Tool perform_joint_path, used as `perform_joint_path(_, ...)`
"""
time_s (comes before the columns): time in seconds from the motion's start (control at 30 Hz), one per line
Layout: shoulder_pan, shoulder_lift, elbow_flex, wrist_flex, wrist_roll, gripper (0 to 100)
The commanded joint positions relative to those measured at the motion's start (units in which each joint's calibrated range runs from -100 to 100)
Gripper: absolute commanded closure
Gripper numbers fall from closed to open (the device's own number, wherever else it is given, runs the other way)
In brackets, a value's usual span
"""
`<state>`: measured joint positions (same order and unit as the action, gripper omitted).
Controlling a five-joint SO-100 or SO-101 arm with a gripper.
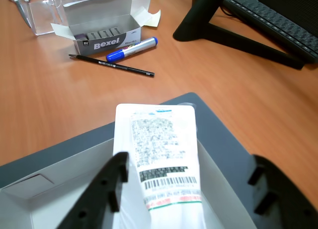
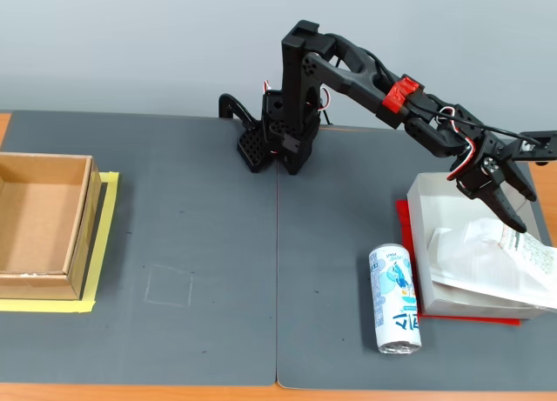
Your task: Pick the sandwich and put it in the gray box
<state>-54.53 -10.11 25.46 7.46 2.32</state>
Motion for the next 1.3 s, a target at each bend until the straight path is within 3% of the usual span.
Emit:
perform_joint_path(0.0,0.49,-1.21,-0.45,0.09,-0.05,73)
perform_joint_path(0.33,2.95,-4.01,-0.99,0.01,0.26,98)
perform_joint_path(0.67,9.88,-9.94,-0.09,0.35,0.31,98)
perform_joint_path(0.9,16.08,-15.20,0.09,10.51,-0.05,98)
perform_joint_path(1.27,25.48,-27.32,13.57,10.94,-0.11,98)
